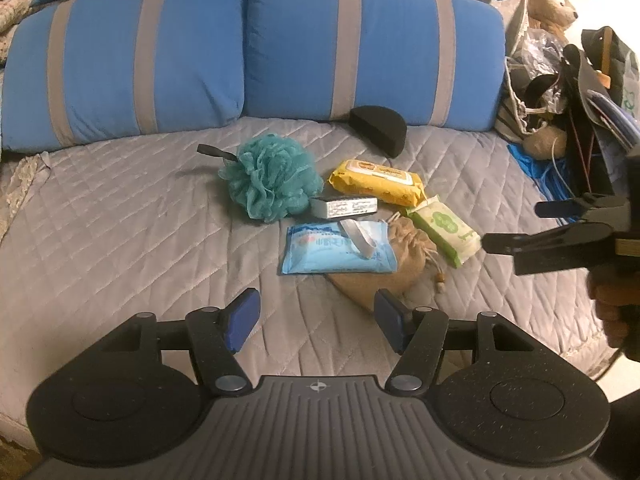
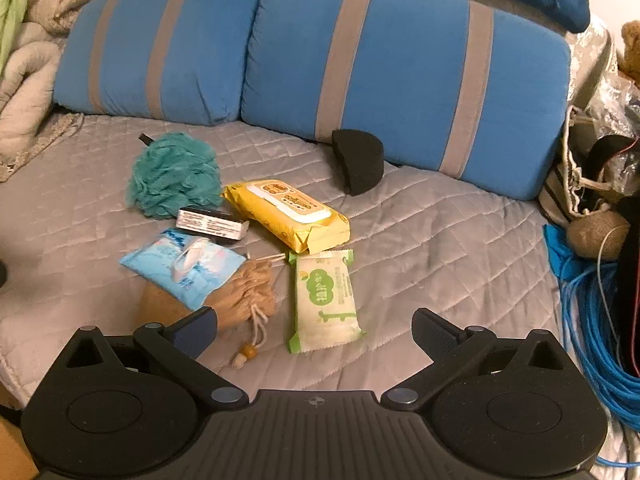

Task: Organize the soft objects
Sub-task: 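Grasp the green-and-white wipes packet with the right tool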

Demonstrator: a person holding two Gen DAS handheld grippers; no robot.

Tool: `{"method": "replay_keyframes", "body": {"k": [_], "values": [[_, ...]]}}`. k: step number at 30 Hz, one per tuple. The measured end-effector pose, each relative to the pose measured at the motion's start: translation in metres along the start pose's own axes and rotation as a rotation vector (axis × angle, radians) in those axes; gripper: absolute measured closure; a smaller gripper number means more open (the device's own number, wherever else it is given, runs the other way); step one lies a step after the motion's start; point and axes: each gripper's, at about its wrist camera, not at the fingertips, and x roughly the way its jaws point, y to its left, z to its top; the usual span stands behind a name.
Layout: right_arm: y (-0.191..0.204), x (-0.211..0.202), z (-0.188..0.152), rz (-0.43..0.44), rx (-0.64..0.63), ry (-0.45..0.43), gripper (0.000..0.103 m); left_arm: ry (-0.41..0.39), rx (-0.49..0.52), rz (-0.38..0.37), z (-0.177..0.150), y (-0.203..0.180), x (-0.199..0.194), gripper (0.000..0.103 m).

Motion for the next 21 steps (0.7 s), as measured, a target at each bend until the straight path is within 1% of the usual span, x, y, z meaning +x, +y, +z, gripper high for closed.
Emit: {"method": "replay_keyframes", "body": {"k": [6,8,15,21], "values": [[-0.002,0.025,0.007,-0.008,-0.003,0.024,0.001,0.020,-0.014,-0.022,0.002,0.000,0.002,0.041],[-0.002,0.035,0.009,-0.010,-0.008,0.037,0.008,0.024,-0.010,-0.027,0.002,-0.001,0.002,0.041],[-0.001,0.066,0.014,-0.018,-0.044,0.072,0.014,0.042,-0.016,-0.045,0.005,-0.001,0.005,0.041],[0.001,0.093,0.014,-0.027,-0.073,0.116,0.023,0.066,-0.034,-0.065,0.005,0.001,0.007,0.041]]}}
